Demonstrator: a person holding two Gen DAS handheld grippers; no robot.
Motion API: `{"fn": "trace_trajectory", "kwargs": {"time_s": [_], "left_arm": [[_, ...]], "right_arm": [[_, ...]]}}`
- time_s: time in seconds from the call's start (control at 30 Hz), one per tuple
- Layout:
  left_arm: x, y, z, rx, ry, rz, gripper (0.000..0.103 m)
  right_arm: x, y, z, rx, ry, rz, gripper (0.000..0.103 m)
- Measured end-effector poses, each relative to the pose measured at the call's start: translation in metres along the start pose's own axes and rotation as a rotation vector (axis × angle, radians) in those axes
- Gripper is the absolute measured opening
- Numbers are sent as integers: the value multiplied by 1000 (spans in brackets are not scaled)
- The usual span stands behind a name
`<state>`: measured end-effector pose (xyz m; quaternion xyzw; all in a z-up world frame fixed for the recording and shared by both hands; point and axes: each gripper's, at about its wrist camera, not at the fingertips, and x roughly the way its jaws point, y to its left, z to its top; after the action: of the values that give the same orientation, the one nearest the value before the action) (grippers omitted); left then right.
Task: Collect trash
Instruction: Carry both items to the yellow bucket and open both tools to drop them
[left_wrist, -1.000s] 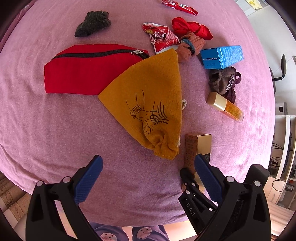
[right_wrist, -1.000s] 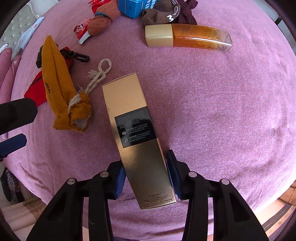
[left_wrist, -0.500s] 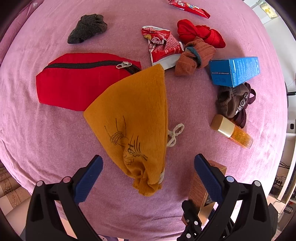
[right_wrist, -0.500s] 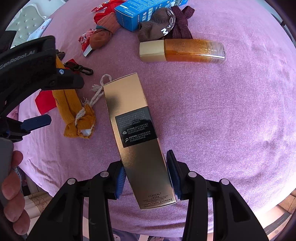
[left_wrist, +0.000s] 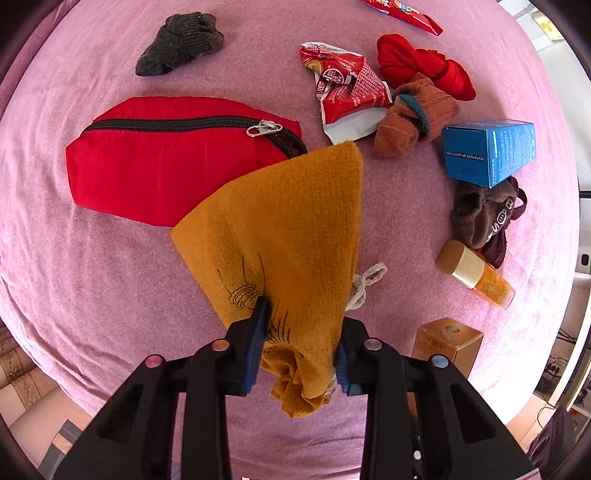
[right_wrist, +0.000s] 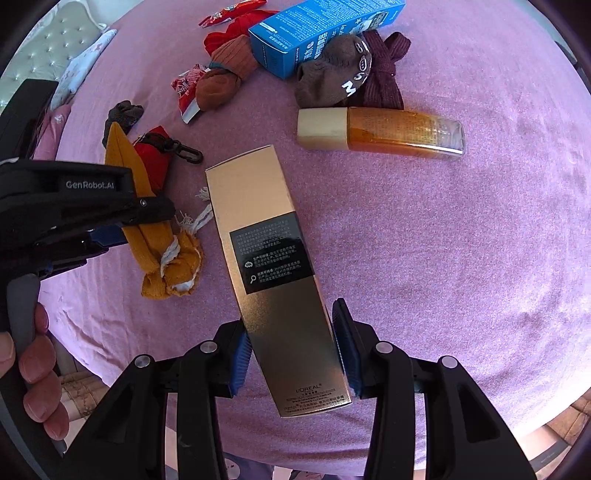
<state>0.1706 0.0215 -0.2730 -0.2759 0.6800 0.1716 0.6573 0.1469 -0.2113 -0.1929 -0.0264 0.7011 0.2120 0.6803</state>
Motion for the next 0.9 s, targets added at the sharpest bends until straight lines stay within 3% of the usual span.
{"fn": "trace_trajectory", "kwargs": {"time_s": [0.37, 0.57, 0.9], "left_arm": [[-30, 41, -11, 148, 5, -151, 23], [-67, 40, -43, 287, 21, -209, 23], [-88, -19, -106, 572, 53, -250, 23]], "right_arm": [[-17, 15, -16, 56, -54, 3, 41], [-40, 11, -34, 172, -104, 30, 41], [-83, -26, -82, 380, -230, 24, 41]]}}
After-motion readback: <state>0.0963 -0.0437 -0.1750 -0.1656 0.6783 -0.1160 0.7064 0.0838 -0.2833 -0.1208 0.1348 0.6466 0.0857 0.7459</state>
